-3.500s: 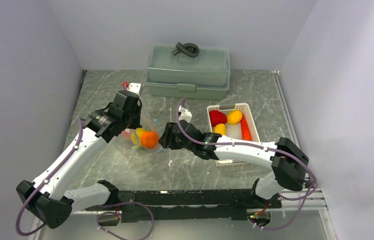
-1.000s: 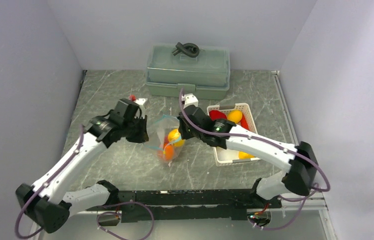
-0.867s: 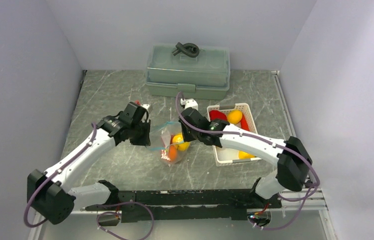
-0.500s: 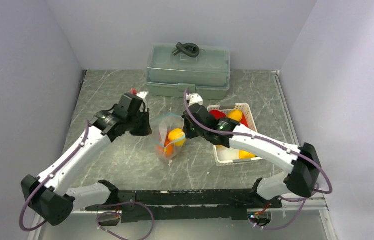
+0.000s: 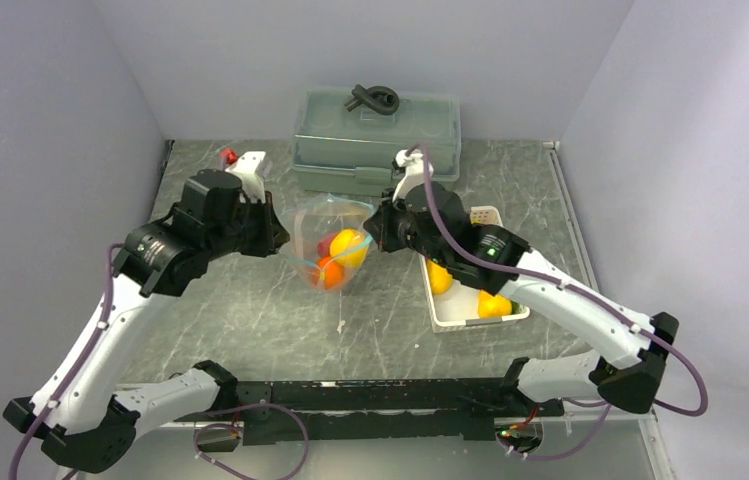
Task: Place the food in the zip-top bag and seal the zipper
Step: Adjust the zipper food storage bag at the center of the board.
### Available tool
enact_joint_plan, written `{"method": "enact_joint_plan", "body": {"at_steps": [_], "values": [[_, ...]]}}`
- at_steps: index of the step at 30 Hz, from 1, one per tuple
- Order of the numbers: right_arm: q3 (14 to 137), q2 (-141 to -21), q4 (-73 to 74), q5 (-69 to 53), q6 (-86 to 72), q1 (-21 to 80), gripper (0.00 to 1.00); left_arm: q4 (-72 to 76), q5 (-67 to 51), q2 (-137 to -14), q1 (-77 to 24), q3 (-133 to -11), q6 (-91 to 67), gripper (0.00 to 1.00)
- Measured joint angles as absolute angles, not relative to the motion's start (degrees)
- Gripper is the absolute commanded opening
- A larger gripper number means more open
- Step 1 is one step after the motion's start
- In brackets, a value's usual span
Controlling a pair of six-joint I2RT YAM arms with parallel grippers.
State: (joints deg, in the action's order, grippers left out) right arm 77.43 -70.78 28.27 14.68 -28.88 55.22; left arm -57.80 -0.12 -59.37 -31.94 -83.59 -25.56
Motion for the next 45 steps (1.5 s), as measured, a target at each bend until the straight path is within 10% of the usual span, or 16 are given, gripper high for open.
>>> {"method": "enact_joint_plan", "body": {"at_steps": [14, 25, 45], "values": [[67.7, -87.48, 26.96, 13.74, -29.34, 53.32, 0.0, -50.15, 1.69, -71.07, -31.97, -60.4, -29.28, 0.0], [81.89, -76.58, 29.45, 15.03, -27.05, 55.05, 0.0, -52.29, 3.86, -59.88, -32.12, -86.8, -27.16, 0.0], [81.06, -82.02, 28.91, 15.46, -25.74, 55.94, 0.0, -53.58, 0.56, -61.36, -33.08, -80.36, -26.37, 0.0]]}}
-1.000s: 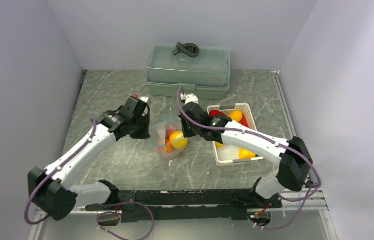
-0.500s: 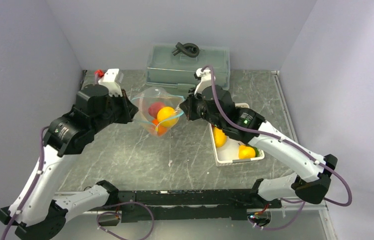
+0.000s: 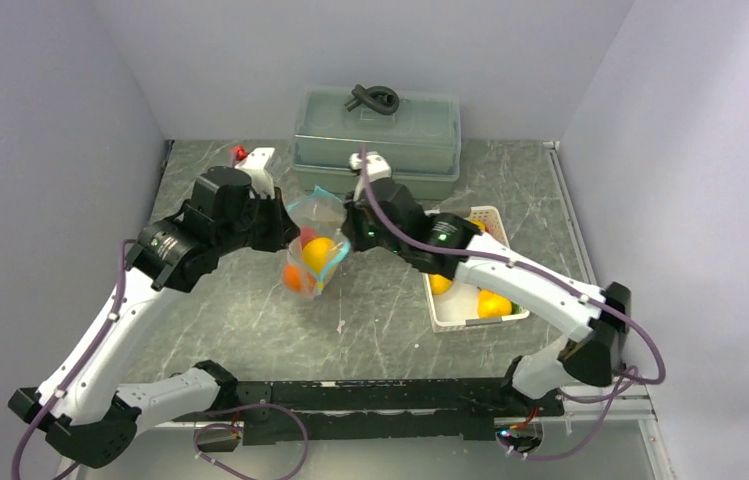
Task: Place the food in the zip-top bag and seal the zipper
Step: Adjust the zipper food storage bag at the center of the board.
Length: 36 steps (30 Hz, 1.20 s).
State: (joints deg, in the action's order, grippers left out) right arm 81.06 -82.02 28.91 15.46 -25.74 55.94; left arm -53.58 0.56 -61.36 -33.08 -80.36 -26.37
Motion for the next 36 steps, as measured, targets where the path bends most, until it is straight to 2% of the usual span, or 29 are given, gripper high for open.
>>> {"method": "enact_joint_plan", "body": {"at_steps": [4, 9, 12, 19, 22, 36], "values": [[87.9, -89.8, 26.46, 11.53, -25.71, 60.88, 0.0, -48.23, -5.08, -63.4, -33.36, -78.96, -27.53, 0.0], [87.37, -92.99, 29.06, 11.94, -25.04, 61.63, 0.0, -47.92, -4.6, -65.87, -33.3, -74.85, -27.68, 0.0], [84.93, -90.32, 28.99, 13.5, -24.75, 61.14, 0.0, -50.13, -2.13, -64.82, -33.63, -75.35, -26.59, 0.0], [80.01, -74.26, 30.83, 21.96, -23.99, 57.67, 0.0, -59.53, 10.66, -57.39, -33.69, -82.17, -22.96, 0.0], [79.75, -70.5, 29.89, 22.11, -24.25, 58.08, 0.0, -60.62, 12.14, -55.18, -34.59, -84.34, -22.83, 0.0], [79.64, -70.85, 30.52, 16.19, -24.36, 57.19, 0.0, -63.31, 10.61, -59.66, -34.26, -85.58, -21.67, 0.0]]}}
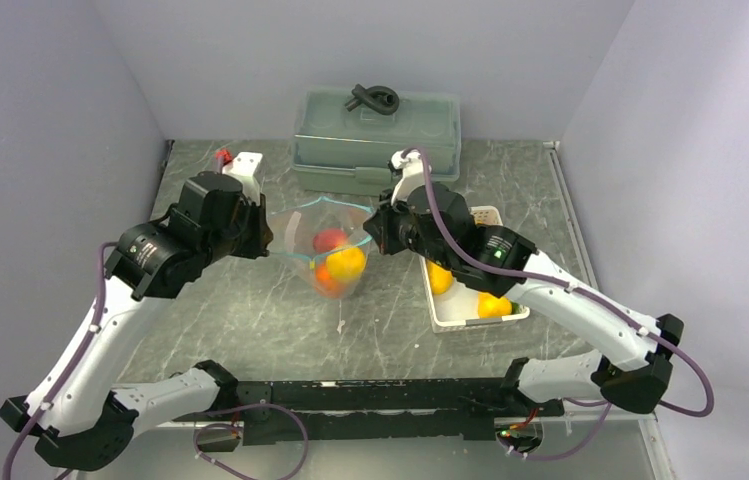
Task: Place the food in the zip-top bag and seal the zipper
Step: Adjust the zipper food storage bag at the center of the board.
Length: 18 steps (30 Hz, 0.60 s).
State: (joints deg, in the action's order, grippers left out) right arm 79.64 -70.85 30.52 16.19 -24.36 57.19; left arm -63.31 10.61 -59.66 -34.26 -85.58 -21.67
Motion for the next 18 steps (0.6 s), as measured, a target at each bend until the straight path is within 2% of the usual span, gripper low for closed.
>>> {"method": "enact_joint_plan", "body": {"at_steps": [4, 8, 11, 15, 18], "values": [[79.05, -74.3, 28.99, 12.69, -24.62, 57.04, 0.0, -61.54, 8.36, -60.2, -34.17, -83.46, -21.85, 0.0], [73.89, -81.56, 26.85, 10.33, -25.43, 56.97, 0.0, -55.66, 6.37, -60.64, -34.06, -69.95, -23.2, 0.0], [72.01, -87.05, 28.71, 10.09, -25.85, 56.86, 0.0, -55.27, 5.85, -65.8, -33.98, -63.75, -24.32, 0.0], [73.91, -87.79, 32.14, 10.2, -25.91, 56.82, 0.0, -55.96, 4.56, -69.67, -33.89, -64.9, -24.88, 0.0], [78.78, -85.73, 33.08, 10.66, -25.74, 56.82, 0.0, -57.34, 4.27, -67.79, -33.89, -73.23, -24.69, 0.0]]}}
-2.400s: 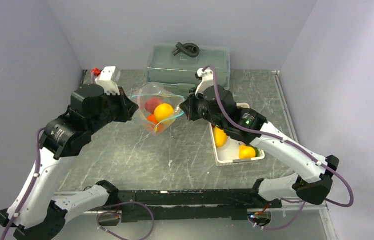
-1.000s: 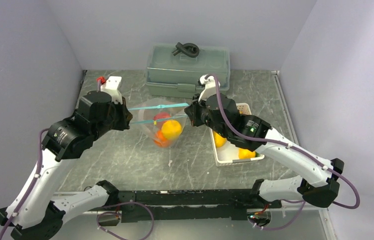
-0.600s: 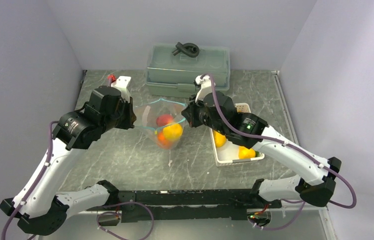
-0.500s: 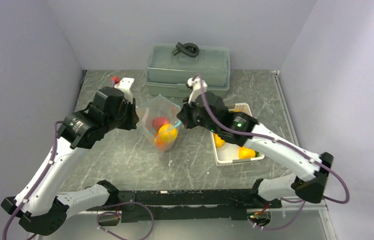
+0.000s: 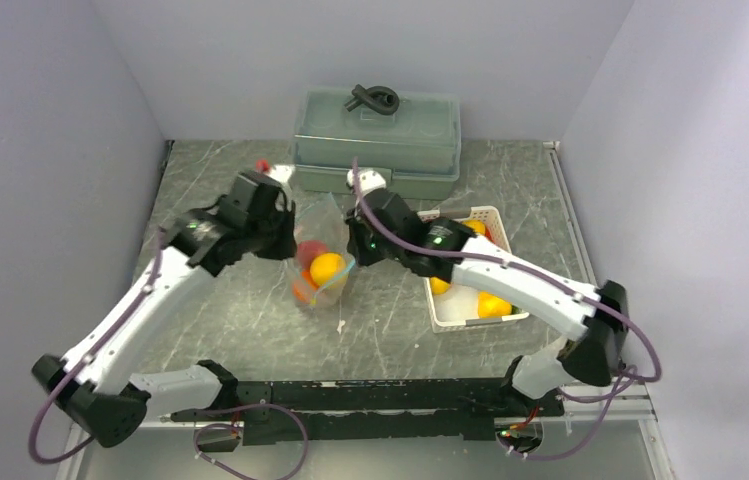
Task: Place the food in the zip-top bag and seal the zipper
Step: Adjust the zipper food storage bag at the center of the board.
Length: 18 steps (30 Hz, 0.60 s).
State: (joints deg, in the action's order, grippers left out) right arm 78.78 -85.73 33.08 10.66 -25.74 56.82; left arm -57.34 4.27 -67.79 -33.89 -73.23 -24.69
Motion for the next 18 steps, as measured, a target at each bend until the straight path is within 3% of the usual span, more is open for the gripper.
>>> {"method": "enact_joint_plan", "body": {"at_steps": [3, 7, 18], "values": [[82.24, -81.47, 32.88, 11.75, -25.63, 56.88, 0.0, -57.52, 4.34, -64.25, -33.89, -82.46, -24.49, 0.0], [83.26, -75.46, 31.62, 13.43, -25.52, 56.86, 0.0, -57.6, 4.86, -59.2, -33.89, -86.15, -24.23, 0.0], [74.48, -85.21, 29.63, 14.02, -26.41, 55.0, 0.0, -56.16, 4.36, -63.64, -33.82, -68.03, -25.26, 0.0]]}}
